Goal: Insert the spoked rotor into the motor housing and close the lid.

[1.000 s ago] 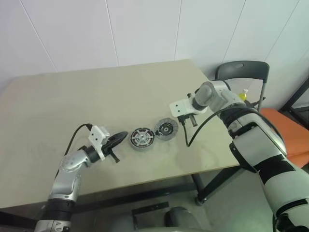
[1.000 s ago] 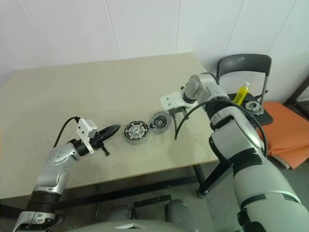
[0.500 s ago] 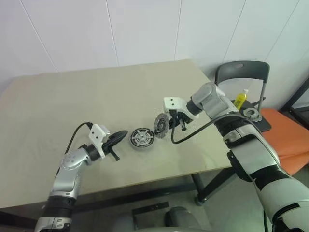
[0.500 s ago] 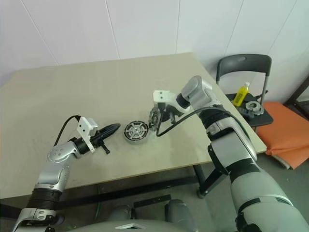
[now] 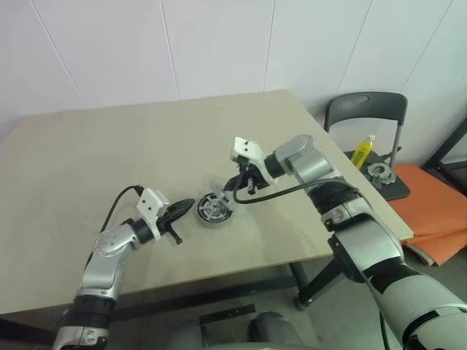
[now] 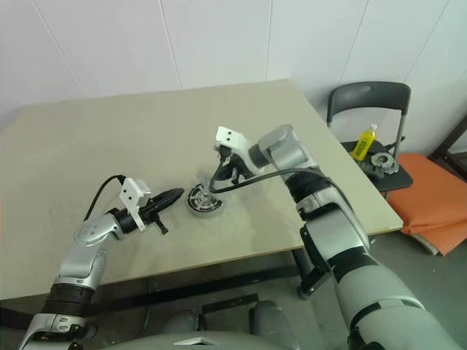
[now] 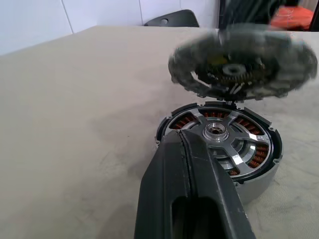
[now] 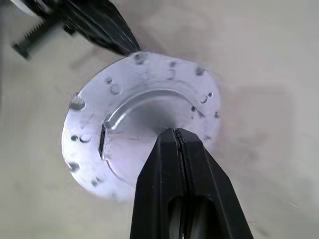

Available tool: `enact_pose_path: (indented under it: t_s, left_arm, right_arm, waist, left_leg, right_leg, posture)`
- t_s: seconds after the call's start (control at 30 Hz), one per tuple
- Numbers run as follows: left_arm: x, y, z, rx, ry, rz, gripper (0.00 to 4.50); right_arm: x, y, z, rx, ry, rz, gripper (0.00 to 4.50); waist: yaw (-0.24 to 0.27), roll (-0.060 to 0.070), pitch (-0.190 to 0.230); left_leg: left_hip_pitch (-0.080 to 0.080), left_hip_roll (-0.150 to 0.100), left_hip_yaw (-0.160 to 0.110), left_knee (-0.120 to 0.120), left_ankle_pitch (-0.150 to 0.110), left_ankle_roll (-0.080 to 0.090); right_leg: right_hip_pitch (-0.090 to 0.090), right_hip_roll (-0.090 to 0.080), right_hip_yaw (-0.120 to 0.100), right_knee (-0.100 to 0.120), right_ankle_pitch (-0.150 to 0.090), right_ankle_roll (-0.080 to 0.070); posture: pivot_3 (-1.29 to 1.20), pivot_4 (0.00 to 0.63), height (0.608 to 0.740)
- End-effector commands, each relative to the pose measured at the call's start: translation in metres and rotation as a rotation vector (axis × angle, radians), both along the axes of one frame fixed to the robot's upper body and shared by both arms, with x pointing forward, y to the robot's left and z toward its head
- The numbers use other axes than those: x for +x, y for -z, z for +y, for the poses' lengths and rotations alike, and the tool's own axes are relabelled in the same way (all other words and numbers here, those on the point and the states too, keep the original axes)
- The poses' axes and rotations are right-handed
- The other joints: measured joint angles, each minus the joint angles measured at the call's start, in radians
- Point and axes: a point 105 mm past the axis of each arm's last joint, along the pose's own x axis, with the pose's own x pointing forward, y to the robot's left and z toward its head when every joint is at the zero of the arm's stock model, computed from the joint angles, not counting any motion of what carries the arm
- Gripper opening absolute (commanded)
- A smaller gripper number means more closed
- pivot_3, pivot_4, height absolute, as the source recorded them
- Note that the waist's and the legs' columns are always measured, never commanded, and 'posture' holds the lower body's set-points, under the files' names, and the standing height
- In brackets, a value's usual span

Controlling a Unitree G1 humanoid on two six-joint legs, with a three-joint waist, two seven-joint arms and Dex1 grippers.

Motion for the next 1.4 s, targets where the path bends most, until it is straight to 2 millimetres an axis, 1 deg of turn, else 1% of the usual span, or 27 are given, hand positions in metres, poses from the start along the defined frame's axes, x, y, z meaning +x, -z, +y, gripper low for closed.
enact_pose_path:
  t_s: [0.03, 0.1, 0.27, 0.33, 0.43, 0.47, 0.5, 0.57, 0.63, 0.73, 0.83, 0.87, 1.03, 1.13, 1.23, 1.4]
  left_arm:
    - [0.008, -0.023, 0.009, -0.013, -0.027, -0.068, 0.0]
    - [0.01, -0.026, 0.012, -0.015, -0.04, -0.077, 0.0]
    - [0.012, -0.031, 0.015, -0.014, -0.049, -0.085, 0.0]
    - [0.013, -0.032, 0.015, -0.013, -0.05, -0.089, 0.0]
    - [0.014, -0.034, 0.014, -0.014, -0.05, -0.095, 0.0]
    - [0.015, -0.035, 0.014, -0.014, -0.049, -0.096, 0.0]
    - [0.015, -0.035, 0.013, -0.015, -0.048, -0.097, 0.0]
    - [0.015, -0.035, 0.012, -0.017, -0.048, -0.097, 0.0]
    - [0.014, -0.035, 0.011, -0.017, -0.045, -0.094, 0.0]
    - [0.013, -0.033, 0.01, -0.013, -0.039, -0.087, 0.0]
    - [0.014, -0.033, 0.009, -0.011, -0.036, -0.087, 0.0]
    - [0.014, -0.033, 0.009, -0.009, -0.035, -0.087, 0.0]
    - [0.015, -0.034, 0.007, -0.012, -0.028, -0.087, 0.0]
    - [0.014, -0.033, 0.005, -0.011, -0.025, -0.084, 0.0]
    - [0.014, -0.032, 0.004, -0.013, -0.023, -0.084, 0.0]
    - [0.015, -0.034, 0.005, -0.014, -0.028, -0.09, 0.0]
  right_arm:
    - [-0.007, -0.019, 0.015, 0.136, 0.021, 0.052, 0.03]
    - [-0.013, -0.017, 0.02, 0.179, 0.043, 0.113, 0.03]
    - [-0.025, 0.018, 0.025, 0.165, 0.117, 0.177, 0.03]
    - [-0.029, 0.036, 0.025, 0.11, 0.125, 0.152, 0.03]
    - [-0.031, 0.064, 0.018, -0.01, 0.131, 0.07, 0.03]
    - [-0.031, 0.071, 0.016, -0.031, 0.132, 0.056, 0.03]
    - [-0.032, 0.075, 0.015, -0.035, 0.139, 0.049, 0.03]
    - [-0.031, 0.081, 0.015, -0.03, 0.147, 0.011, 0.03]
    - [-0.028, 0.083, 0.017, -0.009, 0.157, -0.033, 0.03]
    - [-0.028, 0.084, 0.018, 0.009, 0.165, -0.021, 0.03]
    - [-0.03, 0.083, 0.014, -0.021, 0.123, -0.03, 0.6]
    - [-0.03, 0.082, 0.013, -0.023, 0.114, -0.031, 0.88]
    - [-0.029, 0.075, 0.012, -0.015, 0.093, -0.026, 2.53]
    - [-0.03, 0.075, 0.012, -0.012, 0.091, -0.019, 3.57]
    - [-0.028, 0.075, 0.011, -0.015, 0.102, -0.025, 4.47]
    - [-0.029, 0.077, 0.011, -0.037, 0.093, -0.025, 4.47]
  waist:
    - [0.0, 0.0, 0.0]
    - [0.0, 0.0, 0.0]
    - [0.001, -0.003, -0.002]
    - [0.001, -0.003, -0.002]
    - [-0.002, -0.003, -0.003]
    - [-0.002, -0.004, -0.003]
    - [-0.001, -0.004, -0.006]
    - [-0.001, -0.004, -0.008]
    - [-0.001, -0.005, -0.008]
    - [-0.002, -0.005, -0.008]
    - [-0.002, -0.005, -0.008]
    - [-0.001, -0.005, -0.008]
    - [0.0, -0.005, -0.008]
    - [0.0, -0.005, -0.008]
    - [0.0, -0.005, -0.008]
    - [0.0, -0.005, -0.008]
  left_leg:
    - [0.0, 0.0, 0.0, 0.0, 0.0, 0.0]
    - [0.0, 0.0, 0.0, 0.0, 0.0, 0.0]
    - [0.0, 0.0, 0.0, 0.0, 0.0, 0.0]
    - [-0.001, 0.0, 0.0, 0.001, 0.0, 0.0]
    - [0.0, 0.0, 0.0, 0.001, 0.0, 0.0]
    - [0.001, 0.0, -0.001, 0.001, 0.0, 0.0]
    - [0.002, 0.0, -0.001, 0.001, 0.0, 0.0]
    - [0.005, 0.0, -0.002, 0.0, 0.0, 0.0]
    - [0.009, 0.0, -0.002, 0.0, 0.0, 0.0]
    - [0.018, 0.0, -0.001, 0.0, 0.0, 0.0]
    - [0.018, 0.0, -0.001, 0.0, 0.0, 0.0]
    - [0.019, 0.0, -0.002, 0.0, 0.0, 0.0]
    - [0.017, 0.0, -0.002, 0.0, 0.0, 0.0]
    - [0.016, 0.0, -0.001, -0.001, 0.0, 0.0]
    - [0.016, 0.0, -0.001, -0.001, 0.0, 0.0]
    - [0.016, 0.0, -0.002, -0.001, 0.0, 0.0]
  right_leg:
    - [0.0, 0.0, 0.0, 0.0, 0.0, 0.0]
    - [0.0, 0.0, 0.0, 0.0, 0.0, 0.0]
    - [0.0, 0.0, -0.001, 0.0, 0.0, 0.0]
    - [0.0, 0.0, -0.001, 0.0, 0.0, 0.0]
    - [0.001, 0.0, 0.0, 0.0, 0.0, 0.0]
    - [0.001, 0.001, 0.0, 0.0, -0.001, 0.001]
    - [0.002, 0.001, 0.0, 0.0, -0.002, 0.004]
    - [0.004, 0.001, 0.0, 0.0, -0.003, 0.003]
    - [0.009, 0.001, 0.0, -0.001, -0.004, 0.001]
    - [0.016, 0.0, 0.0, -0.001, -0.005, 0.0]
    - [0.016, 0.0, 0.001, -0.001, -0.005, 0.0]
    - [0.016, 0.0, 0.001, -0.001, -0.005, 0.0]
    - [0.015, 0.0, 0.001, -0.001, -0.005, 0.0]
    - [0.015, 0.0, 0.001, -0.003, -0.005, 0.0]
    - [0.015, 0.0, 0.001, -0.003, -0.005, 0.0]
    - [0.014, 0.0, 0.001, -0.003, -0.005, 0.0]
  posture:
    - [0.0, 0.0, 0.74]
    - [0.0, 0.0, 0.74]
    - [0.0, 0.0, 0.74]
    - [0.0, 0.0, 0.74]
    - [0.0, 0.0, 0.74]
    - [0.0, 0.0, 0.74]
    - [0.0, 0.0, 0.74]
    - [0.0, 0.0, 0.74]
    - [0.0, 0.0, 0.74]
    - [0.0, 0.0, 0.74]
    - [0.0, 0.0, 0.74]
    - [0.0, 0.0, 0.74]
    - [0.0, 0.0, 0.74]
    - [0.0, 0.0, 0.74]
    - [0.0, 0.0, 0.74]
    - [0.0, 0.0, 0.74]
